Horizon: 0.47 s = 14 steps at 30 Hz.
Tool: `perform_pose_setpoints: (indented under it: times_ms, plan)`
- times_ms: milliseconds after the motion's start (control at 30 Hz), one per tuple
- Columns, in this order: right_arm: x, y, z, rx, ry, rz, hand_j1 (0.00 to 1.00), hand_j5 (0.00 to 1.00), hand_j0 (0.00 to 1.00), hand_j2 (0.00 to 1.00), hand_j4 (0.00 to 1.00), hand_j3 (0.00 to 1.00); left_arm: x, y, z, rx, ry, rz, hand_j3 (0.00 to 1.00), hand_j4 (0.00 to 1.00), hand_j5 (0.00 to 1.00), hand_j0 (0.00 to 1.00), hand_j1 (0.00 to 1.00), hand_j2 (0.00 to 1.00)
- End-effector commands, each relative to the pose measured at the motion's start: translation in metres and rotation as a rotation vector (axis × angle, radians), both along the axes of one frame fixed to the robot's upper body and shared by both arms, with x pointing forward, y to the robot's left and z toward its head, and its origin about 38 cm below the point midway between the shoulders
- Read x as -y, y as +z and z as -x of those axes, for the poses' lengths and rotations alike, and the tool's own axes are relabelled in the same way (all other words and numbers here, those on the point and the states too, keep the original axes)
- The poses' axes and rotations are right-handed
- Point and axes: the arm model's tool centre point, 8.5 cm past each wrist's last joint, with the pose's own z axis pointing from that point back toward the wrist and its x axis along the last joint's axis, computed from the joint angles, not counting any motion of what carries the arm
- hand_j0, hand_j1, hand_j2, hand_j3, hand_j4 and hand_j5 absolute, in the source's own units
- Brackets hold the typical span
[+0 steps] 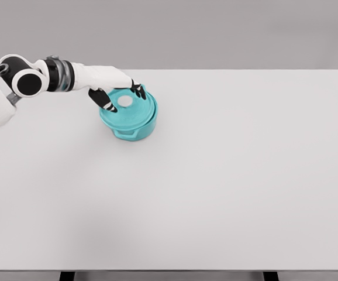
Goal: Cover the pot with left arm
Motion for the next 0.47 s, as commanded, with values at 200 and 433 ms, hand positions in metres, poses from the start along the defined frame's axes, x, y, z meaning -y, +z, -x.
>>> perform_pose_setpoints:
  times_ms: [200, 433]
  plan:
    - [0.000, 0.000, 0.000, 0.000, 0.001, 0.000, 1.00, 1.00, 1.00, 1.00, 1.00, 1.00, -0.098, 0.038, 0.014, 0.081, -0.004, -0.078, 1.00, 1.00, 1.00, 1.00, 1.00, 1.00]
    - [0.000, 0.000, 0.001, -0.002, -0.001, 0.000, 1.00, 1.00, 1.00, 1.00, 1.00, 1.00, -0.127, 0.029, 0.036, 0.058, -0.080, -0.089, 1.00, 1.00, 1.00, 1.00, 1.00, 1.00]
